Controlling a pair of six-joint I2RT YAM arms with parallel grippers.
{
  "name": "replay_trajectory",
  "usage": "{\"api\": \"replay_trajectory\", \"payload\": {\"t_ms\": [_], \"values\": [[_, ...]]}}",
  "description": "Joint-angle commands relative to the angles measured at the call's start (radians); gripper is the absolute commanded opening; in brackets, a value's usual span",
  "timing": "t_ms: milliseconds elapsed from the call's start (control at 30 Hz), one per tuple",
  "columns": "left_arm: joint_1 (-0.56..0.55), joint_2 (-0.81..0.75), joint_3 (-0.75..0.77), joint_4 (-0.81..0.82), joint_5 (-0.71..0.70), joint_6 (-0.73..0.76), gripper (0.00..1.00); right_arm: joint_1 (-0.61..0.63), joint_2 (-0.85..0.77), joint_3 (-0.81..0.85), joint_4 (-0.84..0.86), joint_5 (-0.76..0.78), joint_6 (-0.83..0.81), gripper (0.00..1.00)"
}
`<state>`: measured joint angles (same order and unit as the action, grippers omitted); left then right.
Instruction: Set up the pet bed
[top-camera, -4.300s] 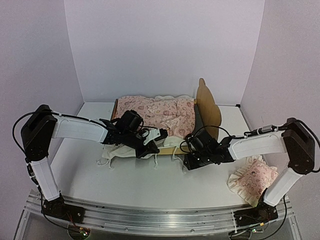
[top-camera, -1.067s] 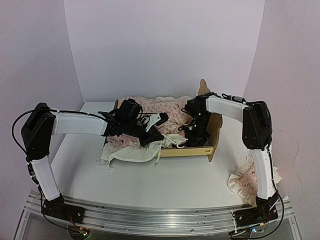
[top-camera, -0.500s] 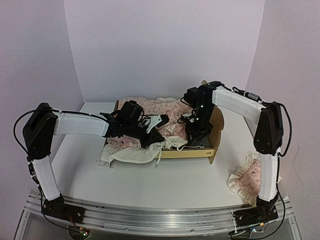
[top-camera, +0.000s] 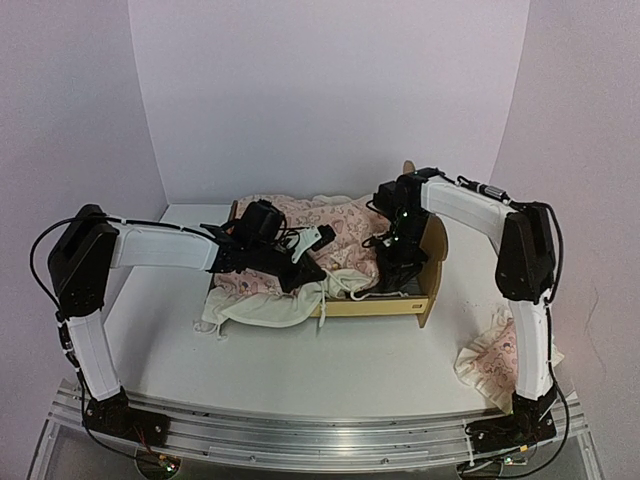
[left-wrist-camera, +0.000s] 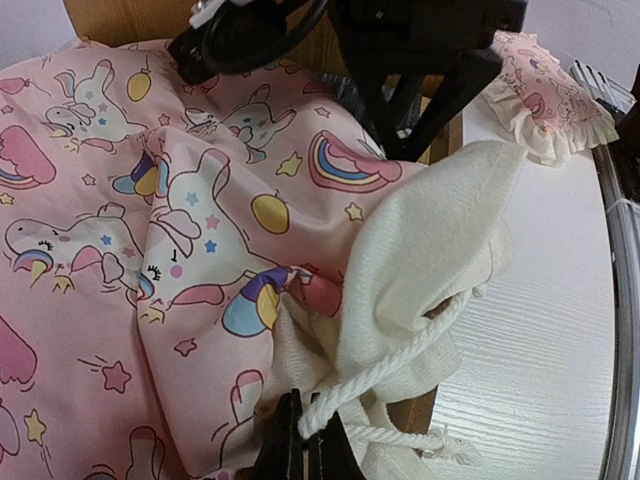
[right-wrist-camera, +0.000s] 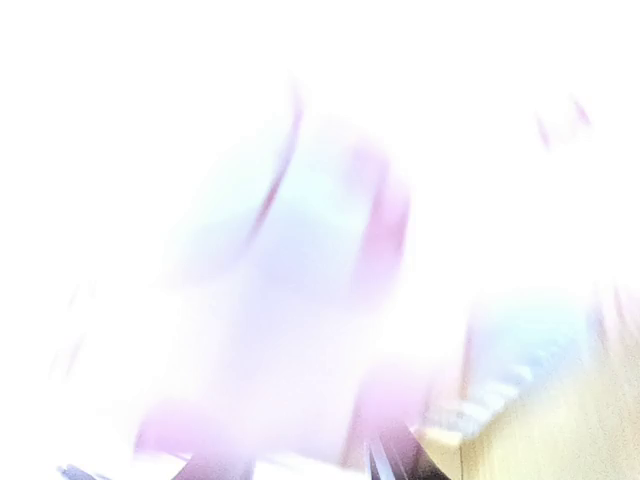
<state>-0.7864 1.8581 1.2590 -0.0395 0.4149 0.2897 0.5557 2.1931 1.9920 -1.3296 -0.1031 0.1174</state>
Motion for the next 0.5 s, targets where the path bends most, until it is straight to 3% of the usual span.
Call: {"api": "replay_trajectory", "payload": {"t_ms": [0, 100, 267, 467], "values": [[0.006, 0.022, 0.047, 0.035, -0.021, -0.033, 0.00, -0.005, 0.080, 0.030, -0.152, -0.037, 0.029, 0.35], [0.010, 0.032, 0.050, 0.070, -0.037, -0.049, 0.00, 0.000, 0.110, 0.009, -0.194, -0.023, 0.011, 0.32], [0.025, 0.049, 0.065, 0.079, -0.041, -0.061, 0.00, 0.004, 0.108, -0.016, -0.244, -0.105, -0.055, 0.01], [0.026, 0.040, 0.057, 0.089, -0.039, -0.046, 0.00, 0.003, 0.041, 0.002, -0.271, -0.295, -0.117, 0.00]]}}
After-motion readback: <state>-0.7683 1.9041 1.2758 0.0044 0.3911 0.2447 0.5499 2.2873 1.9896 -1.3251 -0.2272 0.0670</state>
